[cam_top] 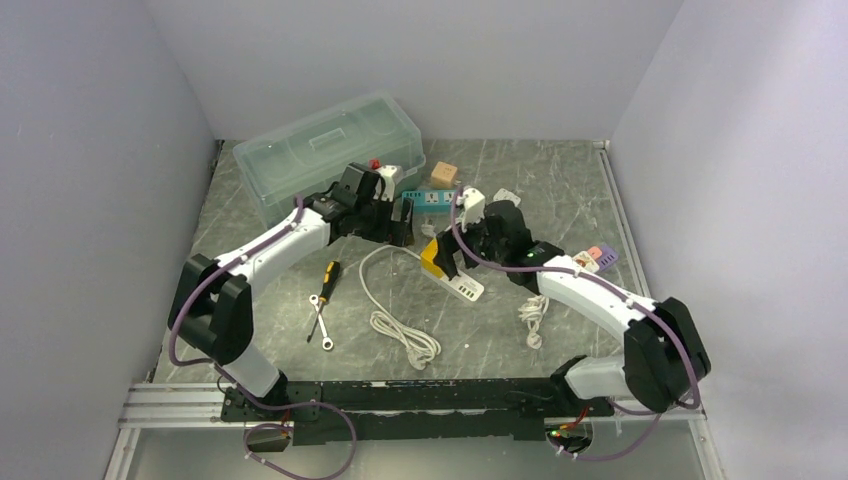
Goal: Pull the plug off the socket
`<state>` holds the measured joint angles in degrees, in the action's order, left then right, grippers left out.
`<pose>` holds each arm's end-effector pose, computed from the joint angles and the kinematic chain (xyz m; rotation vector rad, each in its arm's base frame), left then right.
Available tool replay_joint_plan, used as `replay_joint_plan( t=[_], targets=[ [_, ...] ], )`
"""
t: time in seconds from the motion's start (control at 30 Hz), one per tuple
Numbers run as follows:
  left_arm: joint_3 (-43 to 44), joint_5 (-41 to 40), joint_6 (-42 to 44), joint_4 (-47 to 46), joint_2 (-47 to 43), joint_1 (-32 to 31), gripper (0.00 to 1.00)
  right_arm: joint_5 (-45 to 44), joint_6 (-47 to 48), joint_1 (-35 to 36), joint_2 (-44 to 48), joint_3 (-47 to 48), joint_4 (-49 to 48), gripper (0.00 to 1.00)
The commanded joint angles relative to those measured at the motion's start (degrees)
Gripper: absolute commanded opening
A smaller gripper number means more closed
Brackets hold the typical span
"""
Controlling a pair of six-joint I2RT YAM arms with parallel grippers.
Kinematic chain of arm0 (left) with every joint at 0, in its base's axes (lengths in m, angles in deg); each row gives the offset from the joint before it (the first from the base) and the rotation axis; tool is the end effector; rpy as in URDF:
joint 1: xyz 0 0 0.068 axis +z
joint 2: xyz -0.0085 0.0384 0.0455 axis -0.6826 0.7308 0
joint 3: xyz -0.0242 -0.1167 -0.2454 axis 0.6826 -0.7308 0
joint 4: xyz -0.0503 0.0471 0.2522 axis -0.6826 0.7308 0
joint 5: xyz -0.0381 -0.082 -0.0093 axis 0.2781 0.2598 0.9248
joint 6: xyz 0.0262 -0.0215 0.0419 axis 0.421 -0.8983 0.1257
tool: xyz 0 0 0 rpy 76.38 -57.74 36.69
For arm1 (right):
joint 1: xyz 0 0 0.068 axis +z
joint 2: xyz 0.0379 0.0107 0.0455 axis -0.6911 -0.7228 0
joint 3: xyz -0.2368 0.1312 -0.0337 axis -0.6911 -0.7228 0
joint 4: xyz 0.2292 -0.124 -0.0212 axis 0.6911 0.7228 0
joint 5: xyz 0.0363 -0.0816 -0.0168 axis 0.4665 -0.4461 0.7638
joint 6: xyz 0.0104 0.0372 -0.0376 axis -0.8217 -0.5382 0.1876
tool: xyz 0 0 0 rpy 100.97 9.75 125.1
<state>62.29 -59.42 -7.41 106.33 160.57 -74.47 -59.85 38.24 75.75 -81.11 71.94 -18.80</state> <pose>0.2991 -0.1909 0.2660 0.3897 2.4360 -0.6256 0.2369 0.1578 0.2508 -0.6770 2.0383 0.6045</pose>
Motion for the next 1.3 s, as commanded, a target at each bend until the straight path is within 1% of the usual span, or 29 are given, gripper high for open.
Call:
replay_joint_plan(
  t=[0.0, 0.3, 0.53, 0.77, 0.83, 0.97, 1.07, 1.2, 1.23, 1.27],
  targets=[
    [-0.3, -1.7, 0.3, -1.3, -3.4, -0.1, 1.0, -1.7, 4.4, 2.3, -2.5, 3.6, 0.9, 1.0],
    [-0.2, -0.9, 0.2, -1.3, -3.5, -0.1, 1.0, -8.7, 6.8, 5.0, -7.8, 5.9, 1.0, 1.0],
    [-0.1, -0.5, 0.0, -1.1, -3.2, -0.1, 1.0, -9.2, 8.6, 7.0, -12.3, 9.1, 2.3, 0.99],
    [0.0, 0.5, -0.4, -1.2, -2.5, -0.1, 1.0, -11.6, 9.0, 8.7, -16.8, 11.2, 4.0, 0.9],
    [0.1, 0.5, -0.5, -1.1, -2.3, -0.1, 1.0, -12.4, 8.9, 8.9, -17.5, 11.5, 4.2, 0.86],
    [-0.1, 1.5, -1.1, -1.4, -1.5, -0.1, 1.0, -12.8, 8.5, 9.1, -18.4, 12.0, 4.8, 0.74],
    [-0.1, 3.0, -1.9, -1.5, -0.3, -0.1, 1.0, -13.1, 7.7, 9.3, -18.9, 12.0, 5.0, 0.6],
    [0.3, 4.7, -2.9, -1.4, 1.7, -0.1, 0.99, -13.7, 5.6, 9.2, -18.5, 10.9, 4.0, 0.32],
    [0.3, 5.0, -3.1, -1.3, 2.2, -0.1, 0.99, -14.5, 5.1, 9.2, -18.1, 10.2, 3.5, 0.23],
    [0.5, 5.3, -3.4, -1.3, 2.8, -0.1, 0.98, -15.2, 4.4, 9.1, -17.7, 9.7, 2.9, 0.16]
  ],
)
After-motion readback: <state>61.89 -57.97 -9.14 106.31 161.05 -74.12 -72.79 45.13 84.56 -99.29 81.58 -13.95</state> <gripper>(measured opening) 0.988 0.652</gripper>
